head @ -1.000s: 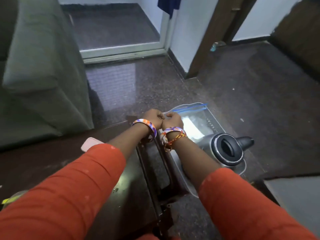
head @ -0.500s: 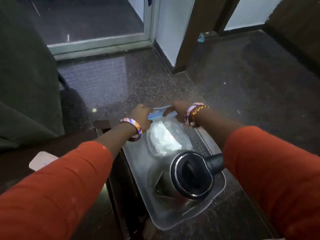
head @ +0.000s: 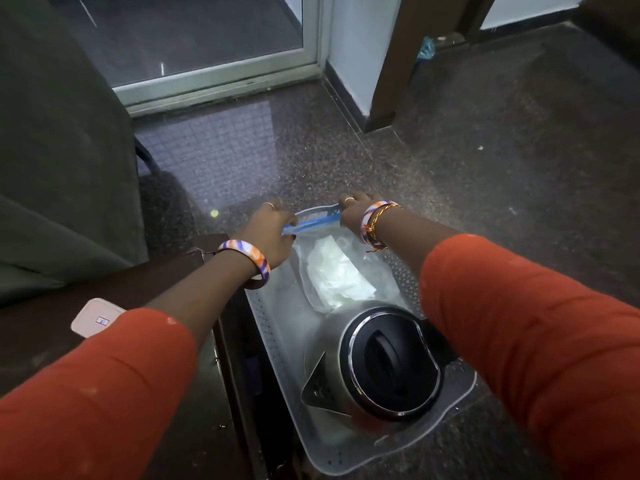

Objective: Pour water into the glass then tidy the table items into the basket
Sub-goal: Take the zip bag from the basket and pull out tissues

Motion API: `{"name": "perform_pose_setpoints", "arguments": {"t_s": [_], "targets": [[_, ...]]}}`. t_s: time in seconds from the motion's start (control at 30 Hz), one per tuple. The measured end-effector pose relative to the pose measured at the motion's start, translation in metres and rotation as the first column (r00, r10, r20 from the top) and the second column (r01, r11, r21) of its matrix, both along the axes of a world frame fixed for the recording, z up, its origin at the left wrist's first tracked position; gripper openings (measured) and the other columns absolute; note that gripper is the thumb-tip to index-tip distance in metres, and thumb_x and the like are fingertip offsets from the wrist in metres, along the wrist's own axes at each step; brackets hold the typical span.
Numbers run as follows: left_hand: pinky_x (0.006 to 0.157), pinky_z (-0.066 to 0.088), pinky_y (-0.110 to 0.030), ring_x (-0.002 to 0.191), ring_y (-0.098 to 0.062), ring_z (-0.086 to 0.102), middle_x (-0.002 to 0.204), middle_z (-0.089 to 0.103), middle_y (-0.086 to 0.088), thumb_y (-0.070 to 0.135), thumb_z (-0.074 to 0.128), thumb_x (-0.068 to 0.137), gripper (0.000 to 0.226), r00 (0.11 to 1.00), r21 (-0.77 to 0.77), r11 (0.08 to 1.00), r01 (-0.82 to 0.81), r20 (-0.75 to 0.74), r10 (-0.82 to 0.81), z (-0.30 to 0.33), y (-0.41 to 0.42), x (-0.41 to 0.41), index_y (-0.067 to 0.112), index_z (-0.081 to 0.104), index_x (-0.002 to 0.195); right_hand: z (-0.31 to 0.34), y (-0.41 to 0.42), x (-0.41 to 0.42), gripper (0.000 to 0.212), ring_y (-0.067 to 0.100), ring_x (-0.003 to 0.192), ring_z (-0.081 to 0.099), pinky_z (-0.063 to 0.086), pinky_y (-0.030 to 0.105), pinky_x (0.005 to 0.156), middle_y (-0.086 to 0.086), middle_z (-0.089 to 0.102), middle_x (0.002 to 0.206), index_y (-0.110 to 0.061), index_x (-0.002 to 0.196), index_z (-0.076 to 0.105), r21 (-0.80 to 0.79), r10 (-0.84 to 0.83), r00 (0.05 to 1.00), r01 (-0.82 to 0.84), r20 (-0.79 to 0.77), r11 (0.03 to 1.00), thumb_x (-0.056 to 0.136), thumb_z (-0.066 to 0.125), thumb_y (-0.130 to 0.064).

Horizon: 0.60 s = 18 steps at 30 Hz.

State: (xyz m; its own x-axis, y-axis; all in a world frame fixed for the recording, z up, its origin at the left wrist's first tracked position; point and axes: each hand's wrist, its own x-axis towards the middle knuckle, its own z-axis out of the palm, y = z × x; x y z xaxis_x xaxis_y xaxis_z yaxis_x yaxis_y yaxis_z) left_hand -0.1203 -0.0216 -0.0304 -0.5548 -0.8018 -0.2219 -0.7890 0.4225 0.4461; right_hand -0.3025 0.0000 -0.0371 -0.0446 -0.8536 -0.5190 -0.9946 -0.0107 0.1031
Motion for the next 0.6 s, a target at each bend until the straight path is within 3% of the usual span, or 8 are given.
{"name": "perform_pose_setpoints", "arguments": {"t_s": [0.07, 0.2, 0.3, 0.43, 0.5, 0.6], "targets": [[0.1, 0.037, -0.034, 0.12, -0.035, 0.049, 0.127, 0.053, -0.021, 0.008, 0.056, 0.084, 0.029, 1.0, -0.02, 1.0, 0.006, -0.026, -0.007, 0.009, -0.001, 0.003, 0.003, 0.061, 0.113, 0.006, 0.002, 0.0, 0.044, 0.034, 0.137, 0.035, 0.026, 0.04, 0.114, 0.017, 0.038, 0.147, -0.009, 0.138, 0.039, 0.024, 0.007, 1.0, -0.007, -0.01, 1.0, 0.095, 0.035, -0.019], [0.096, 0.041, -0.036, 0.113, -0.033, 0.054, 0.12, 0.06, -0.02, 0.01, 0.053, 0.086, 0.028, 0.998, -0.054, 0.998, -0.02, -0.058, 0.016, 0.029, -0.001, 0.01, 0.003, 0.062, 0.112, 0.035, 0.009, 0.007, 0.034, 0.033, 0.116, 0.058, 0.045, 0.037, 0.098, 0.018, 0.06, 0.125, -0.005, 0.118, 0.061, -0.034, 0.002, 0.996, 0.002, 0.095, 0.999, 0.086, 0.053, -0.001], [0.098, 0.038, -0.034, 0.119, -0.033, 0.052, 0.127, 0.058, -0.019, 0.014, 0.054, 0.087, 0.034, 0.997, -0.056, 0.998, -0.033, -0.069, 0.029, 0.052, -0.004, 0.014, 0.004, 0.057, 0.12, 0.07, 0.008, 0.016, 0.032, 0.036, 0.103, 0.064, 0.049, 0.033, 0.088, 0.02, 0.068, 0.114, -0.008, 0.108, 0.071, -0.106, 0.101, 0.984, -0.086, 0.147, 0.991, 0.081, 0.058, 0.006], [0.106, 0.033, -0.031, 0.13, -0.026, 0.045, 0.141, 0.049, -0.011, 0.028, 0.059, 0.086, 0.051, 0.997, 0.004, 1.0, 0.021, -0.078, -0.02, 0.097, -0.007, 0.02, 0.012, 0.047, 0.133, 0.125, 0.002, 0.035, 0.031, 0.032, 0.095, 0.068, 0.052, 0.033, 0.089, 0.015, 0.074, 0.101, -0.01, 0.095, 0.076, -0.248, 0.234, 0.952, -0.183, 0.196, 0.951, 0.079, 0.057, 0.009], [0.102, 0.038, -0.031, 0.124, -0.027, 0.051, 0.135, 0.055, -0.011, 0.031, 0.059, 0.086, 0.047, 0.998, 0.043, 0.998, 0.051, -0.026, -0.05, 0.122, -0.008, 0.028, 0.013, 0.053, 0.129, 0.154, -0.001, 0.051, 0.033, 0.031, 0.092, 0.069, 0.052, 0.032, 0.088, 0.015, 0.075, 0.097, -0.01, 0.09, 0.077, -0.322, 0.277, 0.934, -0.197, 0.225, 0.926, 0.077, 0.055, 0.011], [0.081, 0.046, -0.032, 0.097, -0.029, 0.06, 0.108, 0.068, -0.018, 0.026, 0.057, 0.088, 0.034, 0.998, 0.033, 0.998, 0.057, -0.038, -0.056, 0.158, -0.009, 0.051, 0.004, 0.065, 0.112, 0.195, -0.002, 0.079, 0.034, 0.031, 0.095, 0.067, 0.051, 0.03, 0.087, 0.014, 0.074, 0.101, -0.009, 0.091, 0.077, -0.419, 0.305, 0.927, -0.193, 0.219, 0.887, 0.077, 0.055, 0.011]]}}
